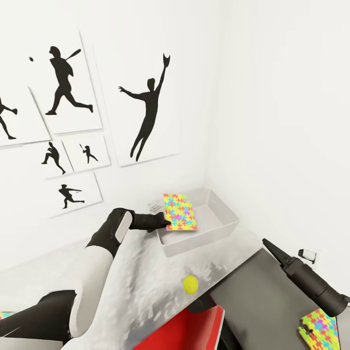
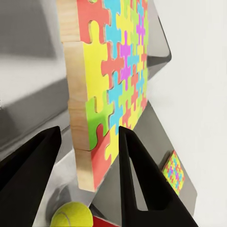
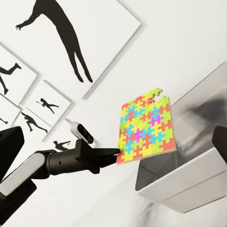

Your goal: Put all the toys in the child's room - the three board games (two on the bed and one on the table), the two jigsaw puzzles on the table, and the tennis ball on the table - inside the toy box on the table in the child's room.

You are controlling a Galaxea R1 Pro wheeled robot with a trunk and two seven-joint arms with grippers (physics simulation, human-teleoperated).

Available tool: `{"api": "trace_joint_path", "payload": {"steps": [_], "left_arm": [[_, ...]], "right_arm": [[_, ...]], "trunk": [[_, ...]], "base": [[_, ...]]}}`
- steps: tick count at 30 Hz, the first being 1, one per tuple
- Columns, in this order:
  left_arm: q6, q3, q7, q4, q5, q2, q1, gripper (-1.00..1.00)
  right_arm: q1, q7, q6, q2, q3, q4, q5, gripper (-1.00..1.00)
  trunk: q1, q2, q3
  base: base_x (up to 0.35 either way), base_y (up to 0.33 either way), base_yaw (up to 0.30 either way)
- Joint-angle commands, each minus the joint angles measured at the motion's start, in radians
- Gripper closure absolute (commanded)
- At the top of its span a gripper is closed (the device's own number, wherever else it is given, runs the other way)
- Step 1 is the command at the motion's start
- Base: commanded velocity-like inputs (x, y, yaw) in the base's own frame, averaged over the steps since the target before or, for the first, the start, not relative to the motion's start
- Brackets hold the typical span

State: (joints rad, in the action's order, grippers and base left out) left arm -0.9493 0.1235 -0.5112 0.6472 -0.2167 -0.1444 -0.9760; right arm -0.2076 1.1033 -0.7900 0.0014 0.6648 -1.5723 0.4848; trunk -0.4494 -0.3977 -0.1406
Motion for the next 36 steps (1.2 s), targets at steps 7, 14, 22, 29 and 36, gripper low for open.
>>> {"api": "trace_joint_path", "payload": {"steps": [7,14,22,29,36], "left_arm": [[0.008,0.007,0.050,0.000,0.001,-0.014,-0.001,1.00],[0.010,0.006,0.060,0.000,-0.007,-0.015,-0.002,1.00],[0.010,0.006,0.062,0.000,-0.009,-0.016,-0.004,1.00],[0.010,0.007,0.062,0.000,-0.008,-0.015,-0.029,1.00],[0.012,0.007,0.062,0.000,-0.008,-0.016,-0.039,1.00]], "right_arm": [[-0.002,-0.003,-0.011,0.000,0.001,-0.001,0.003,-1.00],[-0.002,-0.004,-0.077,0.000,0.004,-0.007,0.003,-1.00],[-0.005,-0.005,-0.180,-0.013,0.010,-0.008,0.005,-1.00],[-0.003,-0.006,-0.183,-0.014,0.010,-0.008,0.005,-1.00],[-0.003,-0.006,-0.180,-0.014,0.010,-0.008,0.005,-1.00]], "trunk": [[-0.001,-0.002,-0.014],[-0.001,-0.002,-0.025],[-0.001,-0.002,-0.038],[-0.001,-0.002,-0.050],[-0.001,-0.002,-0.061]], "base": [[0.000,0.000,0.000],[0.000,0.000,0.000],[0.000,0.000,0.000],[0.000,0.000,0.000],[0.000,0.000,0.000]]}}
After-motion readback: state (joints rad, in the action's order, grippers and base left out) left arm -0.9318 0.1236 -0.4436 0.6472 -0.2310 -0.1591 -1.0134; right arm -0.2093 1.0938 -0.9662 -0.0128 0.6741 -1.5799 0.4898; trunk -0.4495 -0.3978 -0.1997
